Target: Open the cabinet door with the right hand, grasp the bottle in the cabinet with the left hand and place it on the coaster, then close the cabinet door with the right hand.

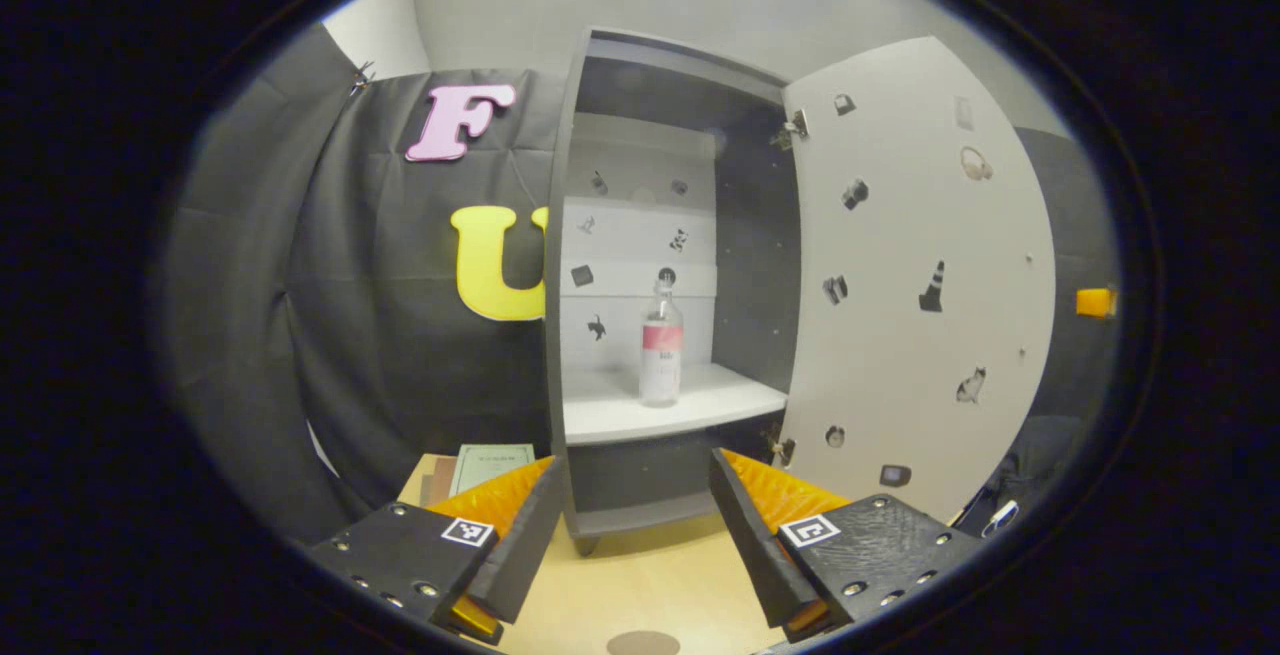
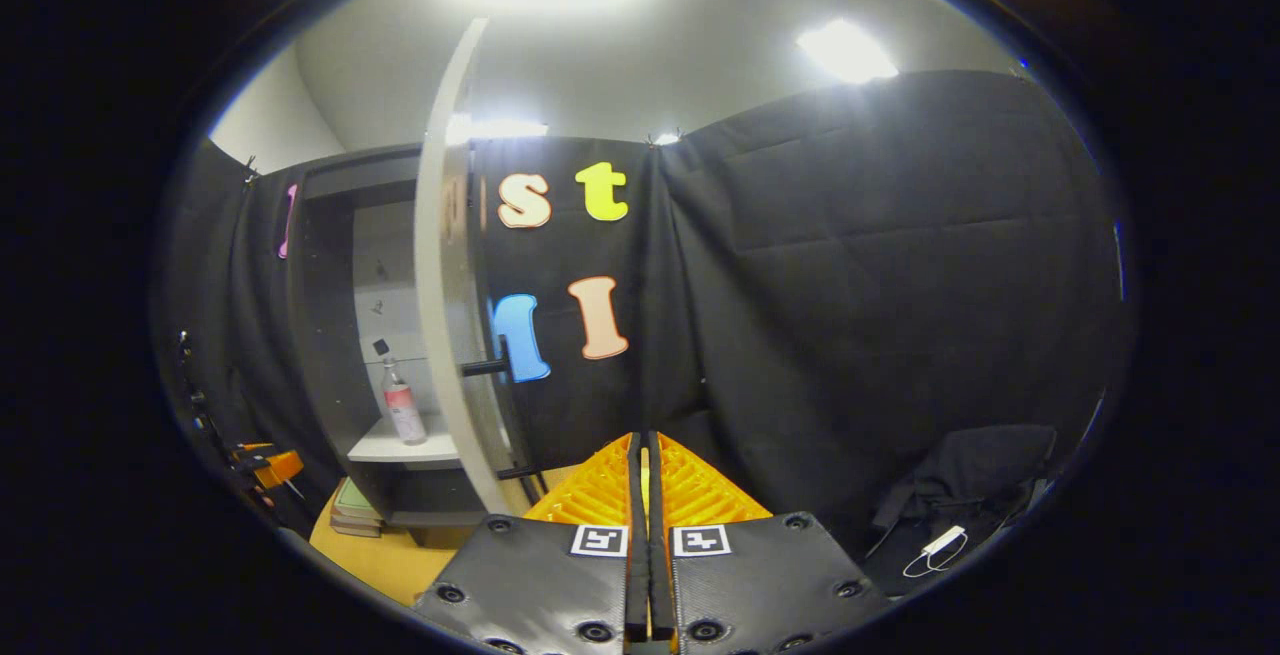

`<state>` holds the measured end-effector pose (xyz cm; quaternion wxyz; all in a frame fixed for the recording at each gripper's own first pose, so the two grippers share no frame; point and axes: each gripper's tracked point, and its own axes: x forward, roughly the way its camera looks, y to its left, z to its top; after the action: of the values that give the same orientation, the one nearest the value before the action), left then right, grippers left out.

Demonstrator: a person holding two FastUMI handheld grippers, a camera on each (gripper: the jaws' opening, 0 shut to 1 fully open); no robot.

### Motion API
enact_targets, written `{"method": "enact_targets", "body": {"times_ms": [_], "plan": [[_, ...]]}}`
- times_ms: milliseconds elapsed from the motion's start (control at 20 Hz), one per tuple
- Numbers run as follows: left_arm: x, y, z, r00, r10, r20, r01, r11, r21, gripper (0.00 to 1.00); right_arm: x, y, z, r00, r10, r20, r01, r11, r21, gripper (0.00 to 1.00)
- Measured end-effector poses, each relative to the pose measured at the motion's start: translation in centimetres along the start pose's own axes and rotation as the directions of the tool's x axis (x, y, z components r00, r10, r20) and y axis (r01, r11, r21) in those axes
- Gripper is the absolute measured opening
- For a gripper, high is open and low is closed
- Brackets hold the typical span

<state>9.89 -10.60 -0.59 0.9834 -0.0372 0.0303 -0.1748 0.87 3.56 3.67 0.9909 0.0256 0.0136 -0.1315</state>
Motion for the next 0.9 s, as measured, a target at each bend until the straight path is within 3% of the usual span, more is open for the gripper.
{"method": "enact_targets", "body": {"times_ms": [150,400,450,550,600,700,750,900], "plan": [[3.3,0.2,3.8,0.998,-0.003,0.058,0.004,1.000,-0.008,0.88,2.5,-3.5,0.2,0.995,-0.095,-0.003,0.095,0.995,-0.029,0.02],[9.7,-0.2,9.6,0.989,0.007,0.151,-0.006,1.000,-0.004,0.86,8.4,-3.9,0.9,0.996,-0.083,0.018,0.082,0.996,0.030,0.05],[10.9,-0.7,10.4,0.987,-0.001,0.163,0.002,1.000,-0.003,0.86,9.8,-4.0,1.0,0.996,-0.083,0.022,0.082,0.996,0.032,0.00],[14.3,-1.6,11.1,0.986,-0.013,0.169,0.008,1.000,0.026,0.88,12.6,-3.5,1.0,0.998,-0.058,0.024,0.057,0.998,0.031,0.05],[15.7,-1.9,11.2,0.986,-0.013,0.169,0.006,0.999,0.039,0.88,13.7,-3.5,0.7,0.998,-0.052,0.019,0.051,0.998,0.024,0.19],[18.5,-1.5,11.2,0.983,0.039,0.177,-0.051,0.997,0.059,0.86,15.8,-3.8,-0.1,0.998,-0.060,-0.004,0.060,0.998,0.012,0.28],[20.0,-2.0,10.9,0.983,0.034,0.178,-0.045,0.997,0.056,0.88,16.6,-4.2,-0.4,0.997,-0.073,-0.009,0.073,0.997,0.004,0.28],[24.4,-3.5,9.9,0.984,0.006,0.177,-0.015,0.999,0.045,0.86,19.0,-4.1,-1.6,0.996,-0.084,-0.036,0.084,0.996,-0.012,0.66]]}}
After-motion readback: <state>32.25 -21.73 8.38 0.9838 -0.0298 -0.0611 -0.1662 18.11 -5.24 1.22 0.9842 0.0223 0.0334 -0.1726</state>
